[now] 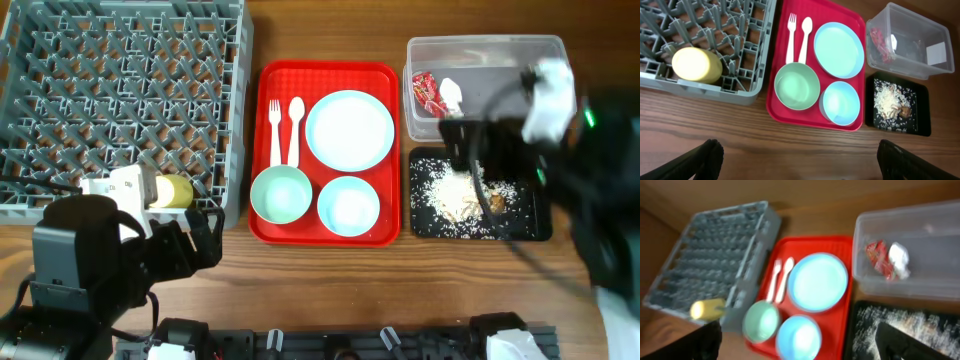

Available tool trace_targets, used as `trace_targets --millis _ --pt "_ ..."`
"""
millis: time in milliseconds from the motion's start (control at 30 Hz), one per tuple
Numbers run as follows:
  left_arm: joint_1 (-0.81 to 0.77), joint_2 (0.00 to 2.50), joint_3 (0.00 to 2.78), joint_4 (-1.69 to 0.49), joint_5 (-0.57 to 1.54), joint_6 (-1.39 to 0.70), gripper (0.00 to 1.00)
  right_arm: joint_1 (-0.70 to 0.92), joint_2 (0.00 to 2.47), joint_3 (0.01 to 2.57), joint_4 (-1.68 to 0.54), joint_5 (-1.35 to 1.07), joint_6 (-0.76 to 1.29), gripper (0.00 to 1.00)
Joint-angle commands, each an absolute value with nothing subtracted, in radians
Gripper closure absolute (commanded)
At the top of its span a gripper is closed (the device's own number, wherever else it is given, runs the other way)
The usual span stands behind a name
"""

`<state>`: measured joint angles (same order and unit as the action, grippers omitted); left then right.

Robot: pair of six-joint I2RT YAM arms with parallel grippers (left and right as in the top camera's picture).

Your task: Sort waste into correct bins and load items into the dishwasher rack

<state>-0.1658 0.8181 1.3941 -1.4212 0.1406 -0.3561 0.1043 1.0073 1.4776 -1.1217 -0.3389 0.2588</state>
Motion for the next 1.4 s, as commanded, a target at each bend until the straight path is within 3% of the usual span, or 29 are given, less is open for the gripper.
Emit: trace_targets --millis 0,67,133,233,433,533,1000,1367 --pt "-0.173 0.818 1.403 -1.419 0.149 -0.344 0.00 0.108 0.888 1.481 -1.218 -0.371 0.558 0.00" --pt "-0.173 0.818 1.403 -1.419 0.149 -0.344 0.00 0.108 0.836 1.481 -1.257 -0.362 0.684 0.00" --pt "-0.173 0.818 1.403 -1.419 0.149 -0.344 0.00 0.108 0.805 1.481 -1.315 -0.245 0.672 0.00" --pt "-0.173 0.818 1.403 -1.419 0.149 -0.344 0.00 0.108 0.803 1.478 -1.292 -0.127 0.438 0.00" --pt "-0.173 0.818 1.403 -1.419 0.149 -0.344 0.00 0.108 0.654 1.201 -0.735 -0.485 -0.194 0.00" --pt "-0.173 0.818 1.403 -1.419 0.149 -0.344 0.00 0.108 0.525 0.973 -0.635 -0.487 -0.298 0.00" --pt "-0.173 0.818 1.403 -1.419 0.149 -0.344 0.00 0.108 0.023 0.192 -0.292 -0.495 -0.310 0.00" --pt "-0.173 0.818 1.403 -1.419 0.149 -0.344 0.00 0.108 0.003 0.002 0.041 -0.497 -0.297 0.00"
